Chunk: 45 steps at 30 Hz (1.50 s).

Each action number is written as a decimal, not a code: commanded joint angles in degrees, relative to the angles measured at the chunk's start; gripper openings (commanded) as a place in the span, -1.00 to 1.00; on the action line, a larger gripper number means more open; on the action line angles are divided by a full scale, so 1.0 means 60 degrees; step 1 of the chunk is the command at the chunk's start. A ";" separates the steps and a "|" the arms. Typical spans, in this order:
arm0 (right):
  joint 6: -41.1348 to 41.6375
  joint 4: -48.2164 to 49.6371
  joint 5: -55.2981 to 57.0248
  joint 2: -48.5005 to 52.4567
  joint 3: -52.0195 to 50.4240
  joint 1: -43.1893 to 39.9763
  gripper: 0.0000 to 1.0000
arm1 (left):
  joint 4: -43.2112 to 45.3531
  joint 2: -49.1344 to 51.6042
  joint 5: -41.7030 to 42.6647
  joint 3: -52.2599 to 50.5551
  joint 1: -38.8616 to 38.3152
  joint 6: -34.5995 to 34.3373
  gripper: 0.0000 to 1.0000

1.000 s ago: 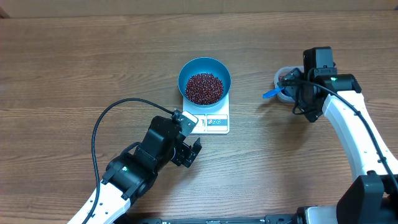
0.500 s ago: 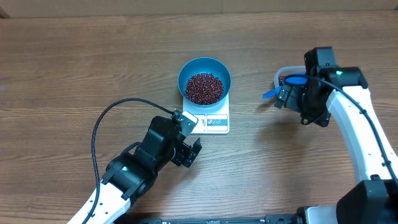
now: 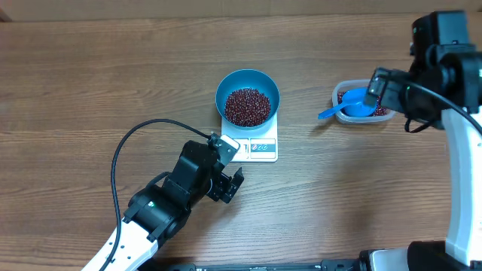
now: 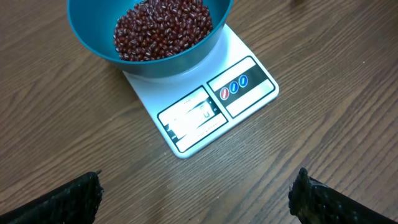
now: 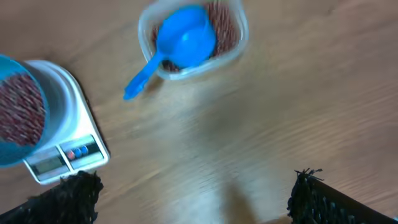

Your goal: Scoop item into bowl and weigh 150g on scale

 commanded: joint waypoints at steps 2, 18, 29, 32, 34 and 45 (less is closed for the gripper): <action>-0.0091 0.0011 0.0455 -0.0346 0.0608 -0.0018 1.00 | 0.0029 -0.0117 0.0051 -0.0058 0.0051 -0.0062 0.99; -0.0084 0.0022 0.0160 -0.0342 0.0554 -0.0015 1.00 | 0.0029 -0.0117 0.0051 -0.0058 0.0051 -0.0058 0.99; -0.0084 0.0022 0.0160 -0.0342 0.0554 -0.0018 1.00 | 0.0029 -0.0117 0.0051 -0.0058 0.0051 -0.0058 0.99; -0.0084 0.0022 0.0160 -0.0342 0.0557 -0.0018 1.00 | 0.0029 -0.0117 0.0051 -0.0058 0.0051 -0.0058 0.99; -0.0084 0.0018 0.0160 -0.0342 0.0557 -0.0018 1.00 | 0.0029 -0.0117 0.0051 -0.0058 0.0051 -0.0058 0.99; -0.0084 0.0022 0.0160 -0.0342 0.0557 -0.0018 1.00 | -0.0157 -0.0117 -0.0215 -0.0058 0.0051 0.0018 0.99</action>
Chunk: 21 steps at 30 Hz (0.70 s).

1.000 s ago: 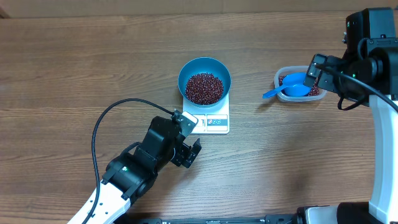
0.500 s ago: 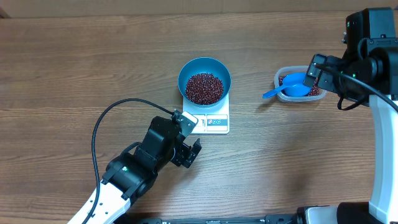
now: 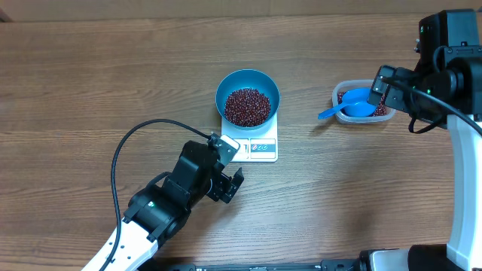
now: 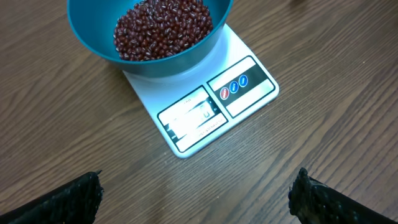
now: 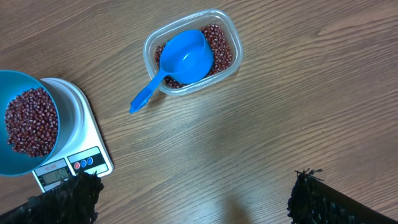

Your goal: Scoop item into bowl and weigh 150g on scale

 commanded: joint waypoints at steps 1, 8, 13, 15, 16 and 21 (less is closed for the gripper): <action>-0.0073 0.0029 -0.0040 -0.0157 0.0171 -0.0018 1.00 | -0.0313 -0.0117 -0.0317 -0.0055 0.0051 0.0015 0.99; -0.0076 0.0029 -0.0040 -0.0157 0.0168 -0.0018 1.00 | -0.0576 -0.0117 -0.0310 -0.0055 0.0051 0.0015 0.99; -0.0076 0.0029 -0.0040 -0.0157 0.0171 -0.0018 1.00 | -0.0623 -0.0135 -0.0426 -0.0055 0.0051 0.0018 0.99; -0.0076 0.0029 -0.0040 -0.0157 0.0171 -0.0018 1.00 | -0.0925 -0.0211 -0.0426 -0.0058 0.0055 0.0018 0.99; -0.0076 0.0025 -0.0040 -0.0157 0.0171 -0.0018 1.00 | -0.1045 -0.0291 -0.0426 -0.0062 0.0055 0.0018 0.99; -0.0076 0.0029 -0.0040 -0.0157 0.0171 -0.0018 1.00 | -0.1067 -0.1075 -0.0448 -0.0426 0.0244 0.0015 0.99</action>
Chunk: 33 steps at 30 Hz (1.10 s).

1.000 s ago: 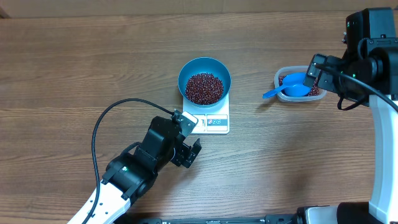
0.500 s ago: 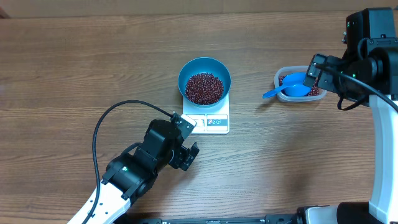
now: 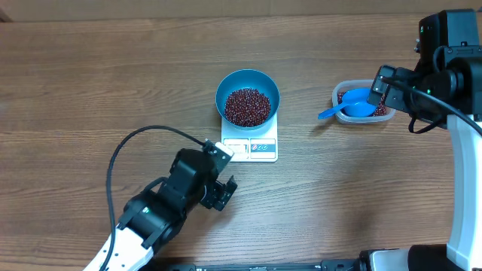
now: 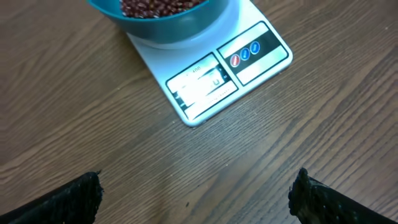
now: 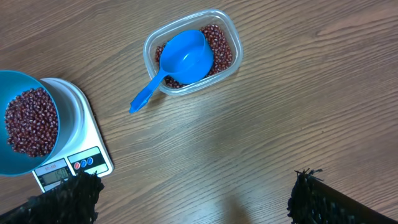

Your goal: Scoop item into bowl and weigh 150g on scale

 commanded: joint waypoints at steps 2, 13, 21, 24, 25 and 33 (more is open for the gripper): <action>-0.0080 0.0018 -0.0040 -0.0157 0.0168 -0.0018 1.00 | 0.0419 -0.1024 -0.0044 -0.0623 0.0495 0.0007 0.99; -0.0080 0.0018 -0.0040 -0.0157 0.0168 -0.0018 1.00 | 0.5741 -0.4335 0.1938 -0.3377 0.2779 -0.0066 0.99; -0.0080 0.0018 -0.0040 -0.0157 0.0171 -0.0018 1.00 | 0.7333 -0.6255 0.2718 -0.4357 0.4594 -0.0095 0.99; -0.0080 0.0018 -0.0040 -0.0157 0.0171 -0.0018 1.00 | 0.7340 -0.6765 0.2714 -0.4364 0.5176 -0.0091 0.99; -0.0076 0.0018 -0.0040 -0.0157 0.0168 -0.0018 1.00 | 0.7337 -0.6969 0.2714 -0.4368 0.5410 -0.0087 0.99; -0.0080 0.0018 -0.0040 -0.0157 0.0171 -0.0018 1.00 | 0.7340 -0.8174 0.2725 -0.4787 0.6437 -0.0146 0.99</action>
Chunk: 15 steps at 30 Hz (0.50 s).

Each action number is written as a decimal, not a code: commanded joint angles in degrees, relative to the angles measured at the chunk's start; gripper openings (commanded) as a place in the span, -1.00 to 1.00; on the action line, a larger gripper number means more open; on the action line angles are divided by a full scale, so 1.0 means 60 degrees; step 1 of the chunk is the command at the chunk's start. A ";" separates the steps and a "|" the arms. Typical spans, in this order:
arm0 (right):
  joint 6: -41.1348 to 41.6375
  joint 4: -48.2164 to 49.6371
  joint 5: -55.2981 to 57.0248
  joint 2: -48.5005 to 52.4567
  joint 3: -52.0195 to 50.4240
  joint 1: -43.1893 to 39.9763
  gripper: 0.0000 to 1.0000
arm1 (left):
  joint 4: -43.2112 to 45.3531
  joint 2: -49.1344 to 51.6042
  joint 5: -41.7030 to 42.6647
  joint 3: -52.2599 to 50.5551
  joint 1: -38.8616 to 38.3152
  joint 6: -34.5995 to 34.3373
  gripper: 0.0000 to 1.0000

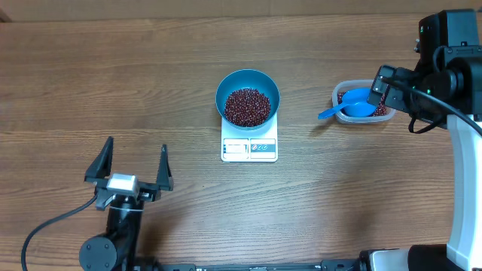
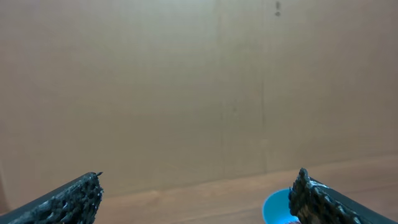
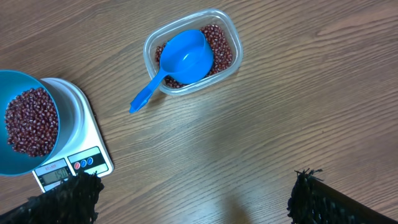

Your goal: Scoop item into bowl and weigh 150g on scale

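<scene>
A blue bowl [image 1: 248, 81] of red beans [image 3: 31, 121] sits on the white scale [image 1: 249, 149] mid-table. The blue scoop [image 3: 183, 56] lies in the clear bean container [image 1: 361, 113], its handle sticking out to the left. My right gripper [image 3: 196, 180] is open high above the table near the container, holding nothing. At the front left my left gripper [image 1: 128, 162] is open and empty, aimed level at the back wall. Its own view catches only the bowl's rim [image 2: 277, 208] beside the right fingertip [image 2: 317, 199].
Bare wooden tabletop [image 1: 339, 188] surrounds the scale. The right arm's body [image 1: 452, 68] rises at the right edge. A beige wall [image 2: 199, 87] fills the left wrist view.
My left arm has gone from just in front of the scale to the front-left edge. Its open gripper now faces the wall instead of the table. The right arm, bowl and scoop are unchanged.
At first my left gripper hung open over the scale's display, and my right wrist view was blurred near the container with the scoop lying in it. Then the right arm was still, farther back. The left gripper was then farther from the scale, and now at the front left.
</scene>
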 commanded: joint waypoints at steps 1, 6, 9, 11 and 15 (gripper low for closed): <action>-0.0076 0.0025 -0.0040 -0.0157 0.0171 -0.0018 1.00 | 0.0025 -0.0543 0.0142 -0.0543 0.0321 -0.0208 0.99; -0.0076 0.0025 -0.0040 -0.0157 0.0168 -0.0018 1.00 | 0.0634 -0.1224 0.0138 -0.1716 0.0546 -0.0758 0.99; -0.0076 0.0025 -0.0040 -0.0157 0.0168 -0.0018 1.00 | 0.0692 -0.1308 0.0131 -0.2051 0.0637 -0.0885 0.99; -0.0076 0.0025 -0.0040 -0.0157 0.0171 -0.0018 1.00 | 0.0517 -0.1311 0.0131 -0.2051 0.0699 -0.0882 0.99; -0.0076 0.0025 -0.0040 -0.0157 0.0171 -0.0018 1.00 | -0.0208 -0.1308 0.0124 -0.2051 0.0736 -0.0885 0.99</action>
